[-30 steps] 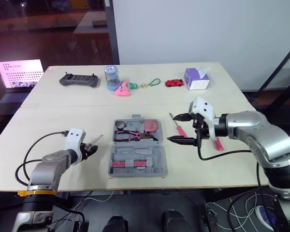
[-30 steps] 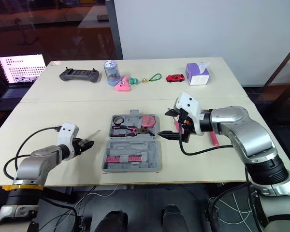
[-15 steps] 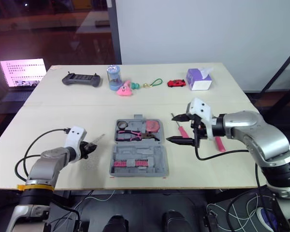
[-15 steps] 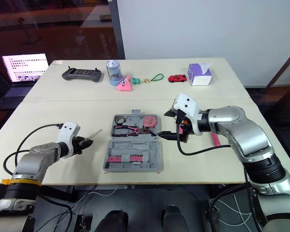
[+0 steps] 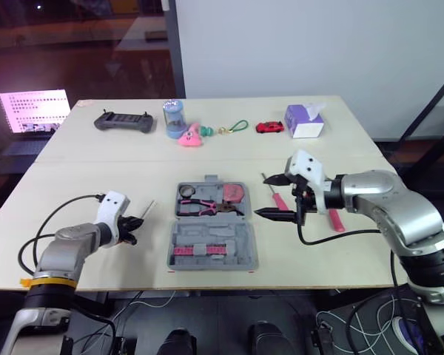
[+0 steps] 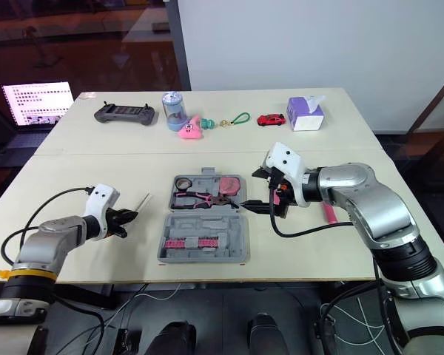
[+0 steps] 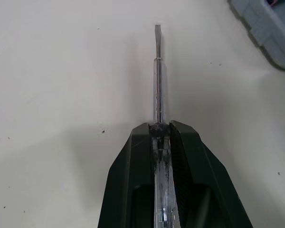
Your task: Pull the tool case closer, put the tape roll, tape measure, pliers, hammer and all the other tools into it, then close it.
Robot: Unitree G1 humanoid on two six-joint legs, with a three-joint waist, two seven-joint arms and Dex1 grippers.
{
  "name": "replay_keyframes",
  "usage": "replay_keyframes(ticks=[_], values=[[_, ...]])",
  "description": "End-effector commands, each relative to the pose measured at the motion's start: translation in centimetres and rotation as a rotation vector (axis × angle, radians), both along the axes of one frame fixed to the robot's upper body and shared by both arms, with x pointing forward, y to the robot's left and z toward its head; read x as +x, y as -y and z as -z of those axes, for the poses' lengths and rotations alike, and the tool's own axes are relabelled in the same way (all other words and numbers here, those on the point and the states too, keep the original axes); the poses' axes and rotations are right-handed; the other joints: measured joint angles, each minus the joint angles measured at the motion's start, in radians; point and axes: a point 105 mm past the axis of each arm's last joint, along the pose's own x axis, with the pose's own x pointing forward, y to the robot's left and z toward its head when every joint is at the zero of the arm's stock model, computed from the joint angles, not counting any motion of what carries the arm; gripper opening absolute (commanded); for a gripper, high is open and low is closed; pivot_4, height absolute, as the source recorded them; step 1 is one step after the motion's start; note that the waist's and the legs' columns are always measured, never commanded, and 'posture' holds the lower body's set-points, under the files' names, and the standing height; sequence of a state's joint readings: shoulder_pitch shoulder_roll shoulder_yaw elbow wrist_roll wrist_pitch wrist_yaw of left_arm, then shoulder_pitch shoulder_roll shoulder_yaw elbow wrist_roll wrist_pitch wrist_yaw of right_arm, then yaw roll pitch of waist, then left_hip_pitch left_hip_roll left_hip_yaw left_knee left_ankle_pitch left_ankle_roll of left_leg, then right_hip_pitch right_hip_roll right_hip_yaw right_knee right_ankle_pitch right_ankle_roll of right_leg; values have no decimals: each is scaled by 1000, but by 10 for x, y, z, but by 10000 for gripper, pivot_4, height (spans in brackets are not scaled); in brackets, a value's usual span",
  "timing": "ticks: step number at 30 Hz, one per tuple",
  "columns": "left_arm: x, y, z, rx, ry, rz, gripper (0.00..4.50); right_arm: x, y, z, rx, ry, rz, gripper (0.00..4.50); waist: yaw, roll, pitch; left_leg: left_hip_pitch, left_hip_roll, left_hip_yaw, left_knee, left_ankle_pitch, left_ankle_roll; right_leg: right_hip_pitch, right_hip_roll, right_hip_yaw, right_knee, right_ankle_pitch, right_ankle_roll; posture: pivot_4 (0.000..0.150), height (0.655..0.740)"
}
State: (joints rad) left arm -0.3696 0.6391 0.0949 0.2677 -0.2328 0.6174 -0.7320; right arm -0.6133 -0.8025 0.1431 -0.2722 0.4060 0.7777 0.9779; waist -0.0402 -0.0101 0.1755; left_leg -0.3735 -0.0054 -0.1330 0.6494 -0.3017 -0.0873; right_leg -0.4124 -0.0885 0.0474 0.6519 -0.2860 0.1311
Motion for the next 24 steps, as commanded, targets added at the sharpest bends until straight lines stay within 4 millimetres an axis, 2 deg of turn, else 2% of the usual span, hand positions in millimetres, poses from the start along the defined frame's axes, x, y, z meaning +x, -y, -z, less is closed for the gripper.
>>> replay_keyframes(ticks=[1, 4, 7, 12, 15, 21, 24], values=[[5, 6, -52, -30, 110, 113, 113, -5, -9, -6, 16, 32, -50, 45000, -1, 0, 0, 0, 0, 0, 0, 0, 0, 0, 0, 0, 0, 0, 0, 1500, 7400], [3, 20, -84, -34, 146, 265, 106, -12, -13, -1, 16, 15, -78, 45000, 0, 0, 0, 0, 0, 0, 0, 0, 0, 0, 0, -1, 0, 0, 0, 1500, 7400], [0, 35, -107, -11, 130, 418, 103, -17, -17, 3, 31, 6, -87, 45000, -3, 0, 0, -1, 0, 0, 0, 0, 0, 0, 0, 0, -1, 0, 0, 1500, 7400], [1, 53, -129, 45, 99, 597, 103, -23, -23, 6, 63, 10, -81, 45000, -5, 0, 1, 0, 0, 0, 0, 0, 0, 0, 1, 0, 0, 0, 0, 1500, 7400], [6, 65, -125, 198, 101, 705, 103, -27, -24, 8, 74, 12, -68, 45000, -7, 0, 1, 0, 0, 0, 0, 0, 0, 0, 1, 0, -1, 0, 0, 1500, 7400], [7, 86, -99, 449, -56, 950, 103, -33, -22, 13, 79, 13, -28, 45000, -4, 0, 1, -1, 0, 0, 0, 0, 0, 0, 1, 0, -1, 0, 0, 1500, 7400], [6, 105, -87, 505, -108, 1027, 103, -36, -21, 14, 84, 14, -7, 45000, -2, 0, 1, -1, 0, 0, 0, 0, 0, 0, 1, 0, -1, 0, 0, 1500, 7400]])
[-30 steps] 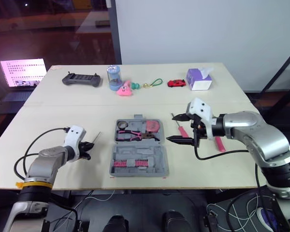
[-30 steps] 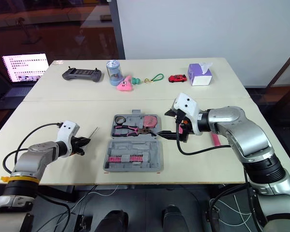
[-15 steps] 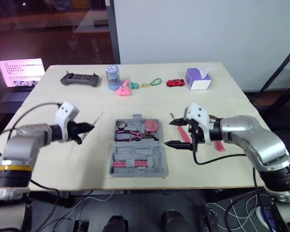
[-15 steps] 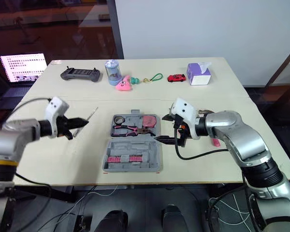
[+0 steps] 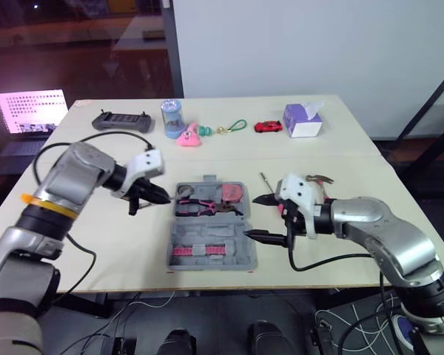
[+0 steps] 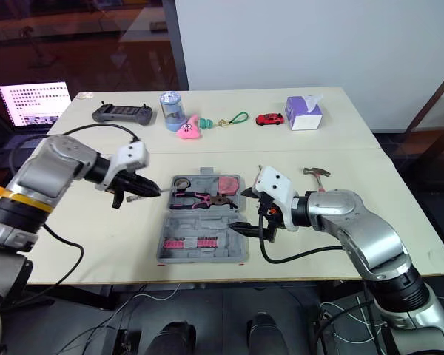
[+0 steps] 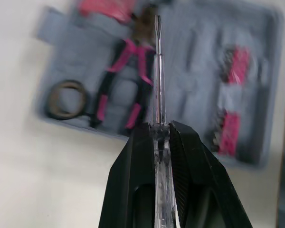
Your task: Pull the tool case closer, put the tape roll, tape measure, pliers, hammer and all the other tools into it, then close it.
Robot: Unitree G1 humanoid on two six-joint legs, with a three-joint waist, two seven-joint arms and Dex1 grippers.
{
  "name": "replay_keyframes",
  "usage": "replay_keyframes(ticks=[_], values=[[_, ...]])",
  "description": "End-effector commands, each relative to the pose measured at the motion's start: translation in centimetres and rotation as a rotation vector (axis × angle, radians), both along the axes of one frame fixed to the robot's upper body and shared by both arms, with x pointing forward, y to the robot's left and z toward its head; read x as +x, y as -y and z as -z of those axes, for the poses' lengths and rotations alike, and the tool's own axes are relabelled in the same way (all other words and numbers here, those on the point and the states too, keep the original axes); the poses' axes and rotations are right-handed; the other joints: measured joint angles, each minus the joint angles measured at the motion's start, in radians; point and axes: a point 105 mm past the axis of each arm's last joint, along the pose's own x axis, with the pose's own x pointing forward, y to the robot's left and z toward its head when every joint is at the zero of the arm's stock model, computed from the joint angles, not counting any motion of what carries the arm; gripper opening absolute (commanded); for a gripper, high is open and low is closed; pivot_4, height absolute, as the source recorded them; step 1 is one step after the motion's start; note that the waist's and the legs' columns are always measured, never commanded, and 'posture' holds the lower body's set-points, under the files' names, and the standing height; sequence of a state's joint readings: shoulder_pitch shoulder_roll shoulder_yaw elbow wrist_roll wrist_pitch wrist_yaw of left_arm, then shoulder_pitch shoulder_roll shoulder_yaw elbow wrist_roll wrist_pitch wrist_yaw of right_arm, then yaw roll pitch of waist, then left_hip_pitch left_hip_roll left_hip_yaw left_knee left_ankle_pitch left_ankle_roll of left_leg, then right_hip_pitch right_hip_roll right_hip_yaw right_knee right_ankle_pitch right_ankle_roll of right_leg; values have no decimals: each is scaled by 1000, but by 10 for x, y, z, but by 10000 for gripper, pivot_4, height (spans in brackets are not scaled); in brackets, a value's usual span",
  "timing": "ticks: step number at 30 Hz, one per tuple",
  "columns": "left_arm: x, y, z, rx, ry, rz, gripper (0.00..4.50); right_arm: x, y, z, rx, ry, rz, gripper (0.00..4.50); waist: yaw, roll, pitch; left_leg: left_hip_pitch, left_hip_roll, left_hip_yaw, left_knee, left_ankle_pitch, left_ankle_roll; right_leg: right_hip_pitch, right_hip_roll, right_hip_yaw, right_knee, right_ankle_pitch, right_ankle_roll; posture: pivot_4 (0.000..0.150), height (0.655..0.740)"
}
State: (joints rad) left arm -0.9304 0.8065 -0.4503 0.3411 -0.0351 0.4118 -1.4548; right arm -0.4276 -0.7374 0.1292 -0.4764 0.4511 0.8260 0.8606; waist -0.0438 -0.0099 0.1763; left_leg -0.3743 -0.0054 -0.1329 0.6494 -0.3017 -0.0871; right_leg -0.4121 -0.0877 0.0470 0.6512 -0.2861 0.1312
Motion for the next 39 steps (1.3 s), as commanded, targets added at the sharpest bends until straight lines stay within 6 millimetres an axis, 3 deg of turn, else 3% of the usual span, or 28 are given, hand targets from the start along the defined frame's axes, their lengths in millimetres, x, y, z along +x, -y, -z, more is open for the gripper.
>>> replay_keyframes(ticks=[1, 8, 16, 26, 39], values=[[0, 18, 6, 115, 9, 92, 103, -5, 0, -13, 25, 54, 16, 45000, 0, 0, 0, 0, 0, 0, 0, 0, 0, 0, 0, 0, 0, 0, 0, 1500, 7400], [-4, 43, 28, 185, -56, 89, 103, -12, 0, -10, 31, 34, 24, 45000, -2, 0, 0, 0, 0, 0, 0, -1, 1, 0, 0, 0, 1, 0, 0, 1500, 7400], [9, 43, 46, 265, 3, 43, 103, -9, 1, -10, 21, 38, 33, 45000, -1, 0, 0, 0, 0, 0, 1, -1, 2, 0, 0, 0, 1, 0, 0, 1500, 7400], [16, 58, 58, 254, 16, 76, 103, -4, 2, -8, 8, 34, 39, 45000, 1, -1, 0, 0, 0, 0, 2, -1, 2, 1, 0, 0, 0, 0, 0, 1500, 7400], [24, 81, 56, 223, 44, 118, 103, -4, 5, -5, 0, 21, 67, 45000, 12, -1, 0, 0, 0, 0, 3, -1, 2, 2, 0, 0, 1, 0, 0, 1500, 7400]])
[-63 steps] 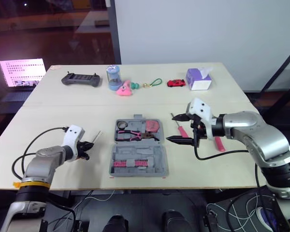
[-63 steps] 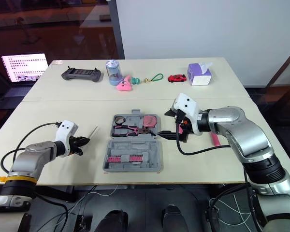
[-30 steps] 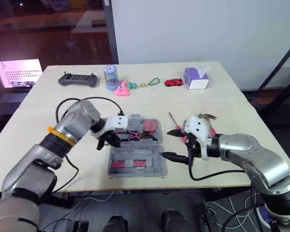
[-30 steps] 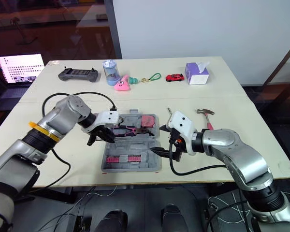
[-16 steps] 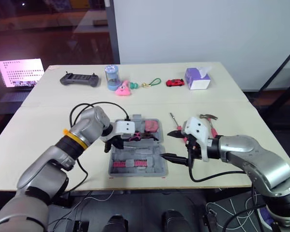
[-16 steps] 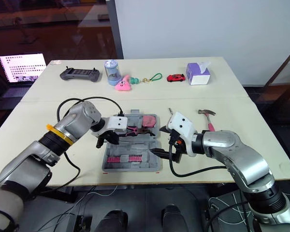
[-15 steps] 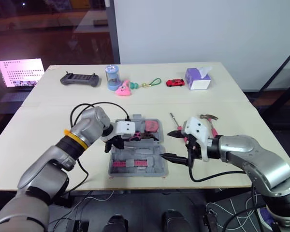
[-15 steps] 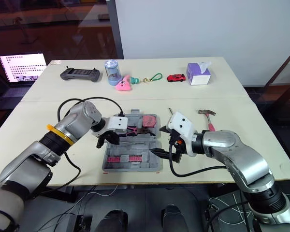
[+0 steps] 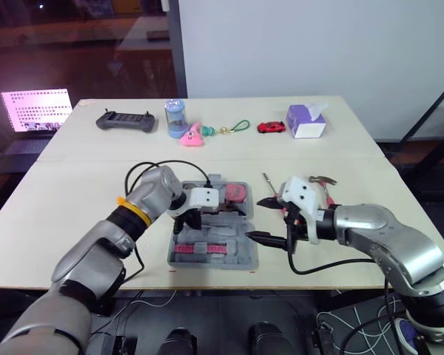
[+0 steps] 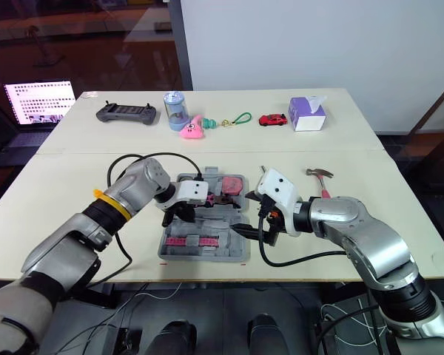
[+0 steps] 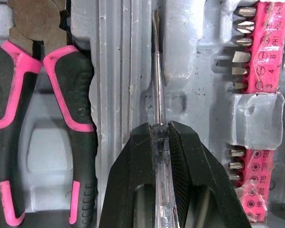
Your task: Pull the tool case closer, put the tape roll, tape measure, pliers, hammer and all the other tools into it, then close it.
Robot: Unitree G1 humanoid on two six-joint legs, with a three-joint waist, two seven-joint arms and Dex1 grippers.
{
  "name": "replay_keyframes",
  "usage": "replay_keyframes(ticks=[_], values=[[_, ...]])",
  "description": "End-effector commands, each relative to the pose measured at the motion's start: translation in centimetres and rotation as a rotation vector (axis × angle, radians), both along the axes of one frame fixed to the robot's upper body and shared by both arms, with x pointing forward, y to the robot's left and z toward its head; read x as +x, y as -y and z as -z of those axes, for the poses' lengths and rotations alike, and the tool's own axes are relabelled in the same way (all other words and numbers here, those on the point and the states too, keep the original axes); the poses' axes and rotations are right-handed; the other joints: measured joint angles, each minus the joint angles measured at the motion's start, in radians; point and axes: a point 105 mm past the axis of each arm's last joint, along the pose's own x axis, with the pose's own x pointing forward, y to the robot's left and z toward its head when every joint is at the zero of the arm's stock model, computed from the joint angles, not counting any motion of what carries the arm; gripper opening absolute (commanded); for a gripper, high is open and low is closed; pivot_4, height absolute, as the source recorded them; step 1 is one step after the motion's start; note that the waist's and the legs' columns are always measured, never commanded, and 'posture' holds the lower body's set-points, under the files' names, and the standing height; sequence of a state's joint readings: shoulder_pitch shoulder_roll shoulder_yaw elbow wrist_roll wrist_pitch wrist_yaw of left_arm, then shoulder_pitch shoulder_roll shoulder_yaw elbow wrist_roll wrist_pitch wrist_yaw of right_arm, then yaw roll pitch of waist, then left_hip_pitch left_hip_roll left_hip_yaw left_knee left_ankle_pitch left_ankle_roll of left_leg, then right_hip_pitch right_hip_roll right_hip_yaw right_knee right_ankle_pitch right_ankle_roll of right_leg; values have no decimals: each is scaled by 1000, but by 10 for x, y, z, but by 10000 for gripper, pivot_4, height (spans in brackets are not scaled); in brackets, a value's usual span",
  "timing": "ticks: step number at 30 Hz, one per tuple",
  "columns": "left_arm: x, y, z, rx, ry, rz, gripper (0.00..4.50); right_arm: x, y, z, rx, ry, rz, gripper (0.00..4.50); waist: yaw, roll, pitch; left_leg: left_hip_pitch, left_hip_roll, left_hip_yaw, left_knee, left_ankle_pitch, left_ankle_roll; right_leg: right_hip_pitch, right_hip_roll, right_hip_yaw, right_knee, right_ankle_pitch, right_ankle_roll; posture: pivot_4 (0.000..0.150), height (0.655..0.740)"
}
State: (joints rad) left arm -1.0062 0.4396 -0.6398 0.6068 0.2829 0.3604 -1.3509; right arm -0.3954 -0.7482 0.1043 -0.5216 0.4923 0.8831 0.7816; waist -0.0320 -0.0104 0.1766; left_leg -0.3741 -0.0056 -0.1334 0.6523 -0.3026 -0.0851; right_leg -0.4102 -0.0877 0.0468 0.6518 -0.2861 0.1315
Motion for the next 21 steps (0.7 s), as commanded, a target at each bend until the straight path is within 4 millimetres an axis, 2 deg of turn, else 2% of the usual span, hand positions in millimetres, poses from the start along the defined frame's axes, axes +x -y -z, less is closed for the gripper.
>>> replay_keyframes(ticks=[1, 7, 14, 16, 20, 21], values=[[9, 10, -15, -20, 73, 26, 103, -2, 0, -7, -6, 36, -1, 45000, 2, 0, 0, 0, 0, 0, 0, 0, 0, 0, 0, 0, 0, 0, 0, 1500, 7400], [10, 18, -18, -27, 85, 50, 103, -1, 1, -6, -10, 34, 7, 45000, 14, 0, 0, 0, 0, 0, 1, 0, 0, 0, 0, 0, 0, 0, 0, 1500, 7400], [7, 18, -21, -40, 71, 47, 103, 1, 1, -5, -14, 33, 5, 45000, 13, 0, 0, 0, 0, 0, 1, 0, 0, 0, 0, 0, 0, 0, 0, 1500, 7400], [8, 14, -23, -26, 84, 50, 9969, 1, 0, -4, -16, 32, 3, 45000, 13, 0, 0, 0, 0, 0, 1, 0, 0, 0, 0, 0, 0, 0, 0, 1500, 7400], [8, 12, -34, -40, 96, 55, 25339, 3, -1, -3, -17, 34, -4, 45000, 13, 0, 0, 0, 0, 0, 1, 0, 0, 0, 0, 0, 0, 0, 0, 1500, 7400], [7, 12, -37, -52, 97, 56, 31453, 3, -1, -4, -14, 36, -5, 45000, 12, 0, 0, 0, 0, 0, 1, 0, 0, 0, 0, 0, 0, 0, 0, 1500, 7400]])
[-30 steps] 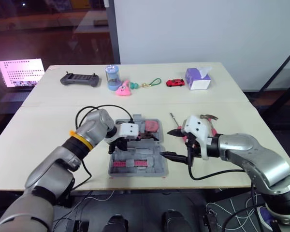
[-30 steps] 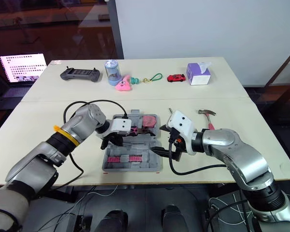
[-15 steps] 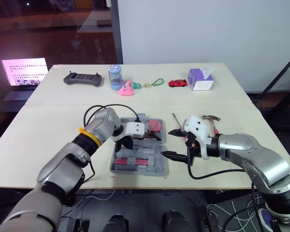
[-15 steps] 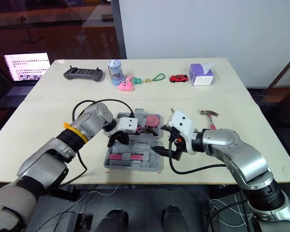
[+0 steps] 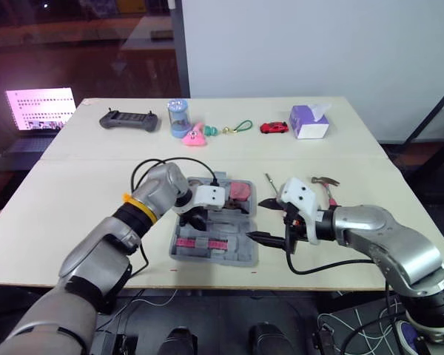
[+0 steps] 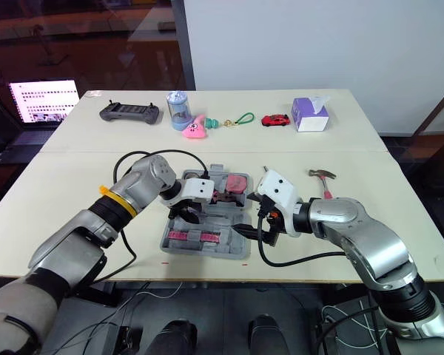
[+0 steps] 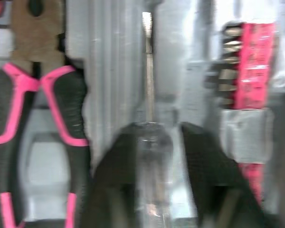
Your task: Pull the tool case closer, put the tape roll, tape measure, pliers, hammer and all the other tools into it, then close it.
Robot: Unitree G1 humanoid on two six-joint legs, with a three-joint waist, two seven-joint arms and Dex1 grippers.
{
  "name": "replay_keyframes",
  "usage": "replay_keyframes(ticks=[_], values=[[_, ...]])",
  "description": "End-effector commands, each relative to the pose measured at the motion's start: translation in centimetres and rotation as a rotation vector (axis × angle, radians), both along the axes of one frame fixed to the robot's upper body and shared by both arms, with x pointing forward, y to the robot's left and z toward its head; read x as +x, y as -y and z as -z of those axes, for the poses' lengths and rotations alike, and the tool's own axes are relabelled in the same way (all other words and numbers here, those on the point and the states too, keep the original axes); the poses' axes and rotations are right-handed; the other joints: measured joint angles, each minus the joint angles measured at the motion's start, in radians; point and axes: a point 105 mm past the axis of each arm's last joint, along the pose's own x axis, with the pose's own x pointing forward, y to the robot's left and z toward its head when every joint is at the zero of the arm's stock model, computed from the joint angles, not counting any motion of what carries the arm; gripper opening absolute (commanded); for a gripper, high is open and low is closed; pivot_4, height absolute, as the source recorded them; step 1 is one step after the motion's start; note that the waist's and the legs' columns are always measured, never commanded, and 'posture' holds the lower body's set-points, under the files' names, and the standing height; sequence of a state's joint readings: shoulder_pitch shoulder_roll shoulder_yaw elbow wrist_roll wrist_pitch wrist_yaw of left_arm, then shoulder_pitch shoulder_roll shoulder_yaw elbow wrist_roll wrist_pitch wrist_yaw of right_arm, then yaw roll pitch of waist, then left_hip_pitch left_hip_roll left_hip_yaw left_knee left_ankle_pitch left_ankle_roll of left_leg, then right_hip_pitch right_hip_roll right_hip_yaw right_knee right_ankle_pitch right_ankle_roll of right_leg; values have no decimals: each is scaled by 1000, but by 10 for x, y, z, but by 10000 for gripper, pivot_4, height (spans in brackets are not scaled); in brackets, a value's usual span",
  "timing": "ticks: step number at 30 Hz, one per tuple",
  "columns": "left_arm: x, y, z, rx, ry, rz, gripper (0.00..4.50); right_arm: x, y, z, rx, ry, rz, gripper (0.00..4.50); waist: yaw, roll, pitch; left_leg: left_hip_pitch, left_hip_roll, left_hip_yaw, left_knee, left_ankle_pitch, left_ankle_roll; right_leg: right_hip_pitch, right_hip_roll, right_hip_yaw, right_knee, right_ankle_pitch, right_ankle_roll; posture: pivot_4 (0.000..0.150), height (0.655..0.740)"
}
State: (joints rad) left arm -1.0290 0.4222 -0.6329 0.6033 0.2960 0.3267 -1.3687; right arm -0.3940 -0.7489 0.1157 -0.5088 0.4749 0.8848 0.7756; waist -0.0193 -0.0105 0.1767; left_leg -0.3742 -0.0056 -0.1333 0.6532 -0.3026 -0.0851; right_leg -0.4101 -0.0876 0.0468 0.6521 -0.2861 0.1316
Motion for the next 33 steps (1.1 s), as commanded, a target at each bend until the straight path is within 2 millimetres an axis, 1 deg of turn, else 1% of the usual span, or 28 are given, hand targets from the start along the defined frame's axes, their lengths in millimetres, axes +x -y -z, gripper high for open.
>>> replay_keyframes(ticks=[1, 5, 8, 10, 12, 14, 15, 16, 19, 21, 22, 24, 27, 28, 30, 33], values=[[6, 1, -31, -67, 68, 1, 35907, 2, -4, -9, 5, 46, -23, 45000, 0, 0, 0, 0, 0, 0, 0, 0, 0, 0, 0, 0, 0, 0, 0, 1500, 7400], [2, -5, -43, -143, 85, 39, 35907, 2, -5, -9, 11, 49, -30, 45000, -4, 0, 0, 0, 0, 0, 0, 0, 0, 0, 0, 0, 0, 0, 0, 1500, 7400], [-1, -9, -52, -252, 124, 72, 35907, 2, -5, -9, 10, 47, -35, 45000, -6, 0, 0, 0, 0, 0, 0, 0, 0, 0, 0, 0, 0, 0, 0, 1500, 7400], [0, -16, -57, -359, 108, 3, 35907, 2, -5, -8, 9, 45, -41, 45000, -6, 0, 0, 0, 0, 0, 0, 0, 0, 0, 0, 0, 0, 0, 0, 1500, 7400], [7, -27, -57, -422, 149, -79, 35907, 3, -6, -8, 7, 46, -48, 45000, -8, 0, 0, 0, 0, 0, 0, 0, 0, 0, 0, 0, 0, 0, 0, 1500, 7400], [10, -33, -60, -528, 184, -102, 35907, 3, -6, -8, 6, 48, -52, 45000, -13, 0, 0, 0, 0, 0, 0, 0, 0, 0, 0, 0, 0, 0, 0, 1500, 7400], [8, -36, -62, -555, 220, -64, 35907, 4, -7, -8, 6, 48, -55, 45000, -15, 0, 0, 0, 0, 0, 0, 0, 0, 0, 0, 0, 0, 0, 0, 1500, 7400], [4, -39, -63, -593, 206, -51, 35907, 4, -7, -8, 6, 49, -57, 45000, -17, 0, 0, 0, 0, 0, 0, 0, 0, 0, 0, 0, 0, 0, 0, 1500, 7400], [3, -55, -64, -714, 30, -164, 35907, 4, -10, -8, 9, 50, -66, 45000, -23, 0, 0, 0, 0, 0, 0, 1, -2, 0, 0, 0, 0, 0, 0, 1500, 7400], [12, -70, -56, -670, 79, -223, 30719, 4, -12, -8, 11, 50, -70, 45000, -26, 0, 0, 0, 0, 0, 0, 0, 0, 0, 0, 0, 1, 0, 0, 1500, 7400], [12, -75, -54, -660, 79, -217, 27369, 3, -12, -8, 12, 50, -71, 45000, -26, 0, 0, 0, 0, -1, 0, 0, 0, 0, 0, 0, 1, 0, 0, 1500, 7400], [9, -79, -52, -654, 60, -199, 18783, 3, -13, -7, 14, 49, -72, 45000, -28, 0, 0, 0, 0, 0, 0, 0, 0, 0, 0, 0, 1, 0, 0, 1500, 7400], [2, -81, -41, -601, 21, -157, 3341, 2, -12, -6, 14, 46, -69, 45000, -27, 0, 0, 0, 0, 0, 0, 1, -2, 0, 0, 0, 0, 0, 0, 1500, 7400], [0, -81, -37, -590, 7, -147, 296, 3, -11, -6, 14, 45, -68, 45000, -26, 0, 0, 0, 0, 0, 0, 1, -3, 0, 0, 0, 0, 0, 0, 1500, 7400], [-3, -75, -30, -562, -5, -108, 296, 2, -11, -7, 12, 46, -67, 45000, -25, 0, 0, 0, 0, 0, 0, 1, -2, 0, 0, 0, 0, 0, 0, 1500, 7400], [-1, -66, -27, -530, 20, -69, 296, 2, -12, -9, 10, 50, -67, 45000, -25, 0, 0, 0, 0, 0, 0, 1, -2, 0, 0, 0, 0, 0, 0, 1500, 7400]])
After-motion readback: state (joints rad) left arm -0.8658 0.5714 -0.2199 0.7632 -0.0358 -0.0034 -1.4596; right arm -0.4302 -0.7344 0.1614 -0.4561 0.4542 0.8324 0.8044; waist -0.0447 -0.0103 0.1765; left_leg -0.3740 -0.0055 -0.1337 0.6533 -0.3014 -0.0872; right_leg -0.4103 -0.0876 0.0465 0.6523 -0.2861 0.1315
